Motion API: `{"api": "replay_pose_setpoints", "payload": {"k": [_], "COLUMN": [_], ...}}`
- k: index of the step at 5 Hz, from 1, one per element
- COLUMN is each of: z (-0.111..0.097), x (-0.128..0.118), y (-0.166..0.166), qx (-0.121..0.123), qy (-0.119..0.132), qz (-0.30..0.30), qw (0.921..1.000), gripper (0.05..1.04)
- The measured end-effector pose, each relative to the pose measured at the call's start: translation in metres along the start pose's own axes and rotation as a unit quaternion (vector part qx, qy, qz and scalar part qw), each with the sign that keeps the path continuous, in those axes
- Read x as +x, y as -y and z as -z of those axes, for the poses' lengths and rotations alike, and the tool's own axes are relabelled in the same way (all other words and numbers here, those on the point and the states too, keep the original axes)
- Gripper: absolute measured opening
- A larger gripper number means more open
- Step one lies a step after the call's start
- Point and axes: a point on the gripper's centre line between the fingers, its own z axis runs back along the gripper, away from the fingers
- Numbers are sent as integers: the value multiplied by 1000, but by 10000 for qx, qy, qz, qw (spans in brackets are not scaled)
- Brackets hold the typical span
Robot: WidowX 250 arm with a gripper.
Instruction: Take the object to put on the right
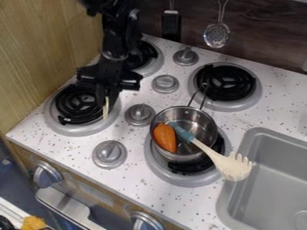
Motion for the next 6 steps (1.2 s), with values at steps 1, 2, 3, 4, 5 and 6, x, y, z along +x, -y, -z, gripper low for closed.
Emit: {"api": "replay_pose_setpoints", "payload": {"k": [1,2,3,4,5,6], "z": [0,6,8,9,9,4], "x": [-6,-7,-5,-5,-3,-3], "y": [9,21,26,23,21,28], "qx": [-104,-780,-1147,-1306,-1127,-1003], "qy": [174,353,519,493,534,524], "qz": [595,1590,2047,2112,1915,2110], "qw": [9980,9836,9707,9674,9735,9709], "gripper": [102,102,102,123,338,613]}}
